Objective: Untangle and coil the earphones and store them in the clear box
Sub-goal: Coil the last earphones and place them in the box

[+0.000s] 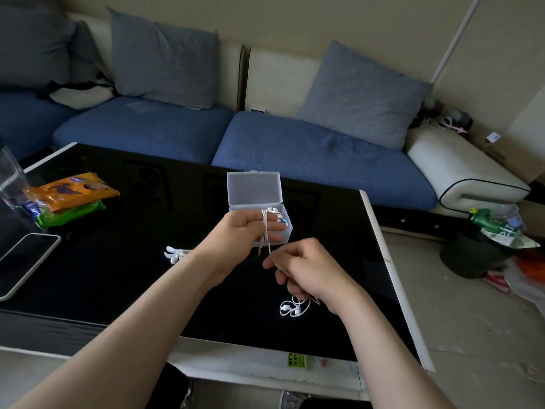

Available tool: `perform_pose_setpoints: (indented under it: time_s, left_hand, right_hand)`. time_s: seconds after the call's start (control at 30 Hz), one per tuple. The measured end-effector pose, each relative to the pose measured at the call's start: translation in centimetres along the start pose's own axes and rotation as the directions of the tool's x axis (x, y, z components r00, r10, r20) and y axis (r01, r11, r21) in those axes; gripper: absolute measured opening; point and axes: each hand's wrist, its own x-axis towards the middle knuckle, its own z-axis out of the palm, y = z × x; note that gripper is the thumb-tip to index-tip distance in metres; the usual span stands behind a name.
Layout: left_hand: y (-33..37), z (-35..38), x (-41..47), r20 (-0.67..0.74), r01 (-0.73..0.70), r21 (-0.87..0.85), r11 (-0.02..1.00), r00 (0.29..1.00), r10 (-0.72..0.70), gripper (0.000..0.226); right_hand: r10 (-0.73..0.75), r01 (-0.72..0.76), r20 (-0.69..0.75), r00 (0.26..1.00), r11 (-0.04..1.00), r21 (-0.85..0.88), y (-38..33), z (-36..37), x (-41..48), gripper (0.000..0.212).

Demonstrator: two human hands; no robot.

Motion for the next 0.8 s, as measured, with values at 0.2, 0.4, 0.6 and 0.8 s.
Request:
perform_pose_setpoints:
  time_s: [0.2, 0.4, 0.6, 0.8]
  left_hand:
    - [-1.4, -0.7, 0.4, 0.043, -0.097, 0.454, 0.886, 0.995, 0.087, 0.029]
    - [-1.5, -0.5, 0.1, 0.226, -0.117, 0.648, 0.753, 0.973, -0.044, 0.032]
    - [-0.2, -0.1, -0.4, 0.259, 0.019, 0.367, 0.930, 0.958, -0.122, 0.039]
    - [1.5, 0.2, -1.2, 0.360, 0.172, -0.049, 0.984, 0.922, -0.143, 0.036]
  right_hand:
    - [-0.076, 0.078, 0.016, 0.997, 0.991, -0.106, -0.1, 0.0, -0.1, 0.021]
    - [-0.256, 0.221, -0.130, 0.958, 0.947, -0.232, 0.4, -1.1, 0.1, 0.015]
    - [-0.395, 0.360, -0.371, 0.840, 0.919, -0.163, 0.9, -2.2, 0.6, 0.008]
    - [-0.393, 0.369, -0.473, 0.789, 0.918, -0.148, 1.9, -3.1, 1.6, 0.013]
